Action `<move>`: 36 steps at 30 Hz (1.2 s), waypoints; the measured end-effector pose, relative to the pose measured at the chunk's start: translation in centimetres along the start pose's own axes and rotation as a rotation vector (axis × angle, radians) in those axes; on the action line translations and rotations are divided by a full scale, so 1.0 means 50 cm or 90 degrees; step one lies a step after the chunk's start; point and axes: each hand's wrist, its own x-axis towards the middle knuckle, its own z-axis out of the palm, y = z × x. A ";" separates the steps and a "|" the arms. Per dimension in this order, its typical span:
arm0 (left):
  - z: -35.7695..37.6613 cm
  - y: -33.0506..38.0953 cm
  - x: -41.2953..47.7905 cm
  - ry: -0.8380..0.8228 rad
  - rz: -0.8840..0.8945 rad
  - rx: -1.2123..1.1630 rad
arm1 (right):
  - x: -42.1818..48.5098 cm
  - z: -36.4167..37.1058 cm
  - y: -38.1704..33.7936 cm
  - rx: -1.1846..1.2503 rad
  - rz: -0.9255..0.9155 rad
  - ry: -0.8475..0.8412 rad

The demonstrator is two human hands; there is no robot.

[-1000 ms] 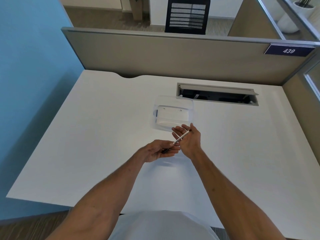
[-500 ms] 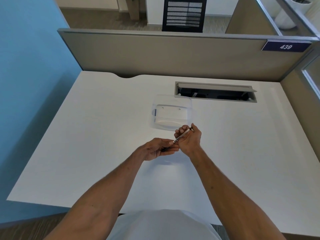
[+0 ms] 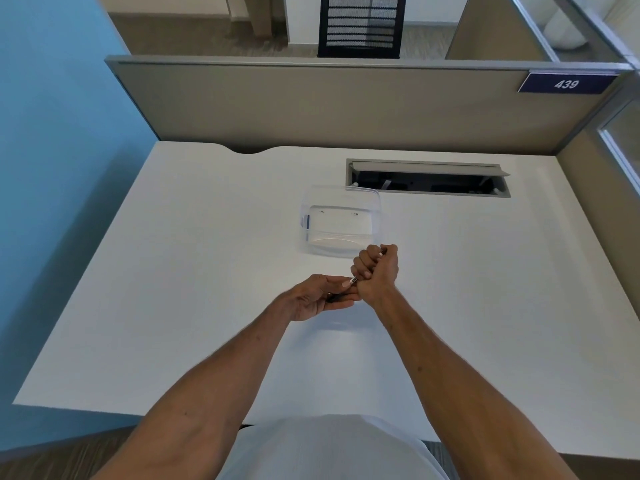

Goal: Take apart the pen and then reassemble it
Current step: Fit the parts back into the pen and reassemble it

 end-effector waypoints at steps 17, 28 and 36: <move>-0.007 0.006 -0.007 0.025 0.022 0.017 | -0.001 -0.002 -0.006 0.079 0.040 -0.040; -0.027 0.027 -0.010 0.116 0.067 0.119 | 0.008 -0.043 -0.041 -0.247 -0.069 0.000; -0.032 0.037 -0.012 0.189 0.124 0.295 | -0.006 -0.085 -0.040 -0.689 -0.231 -0.036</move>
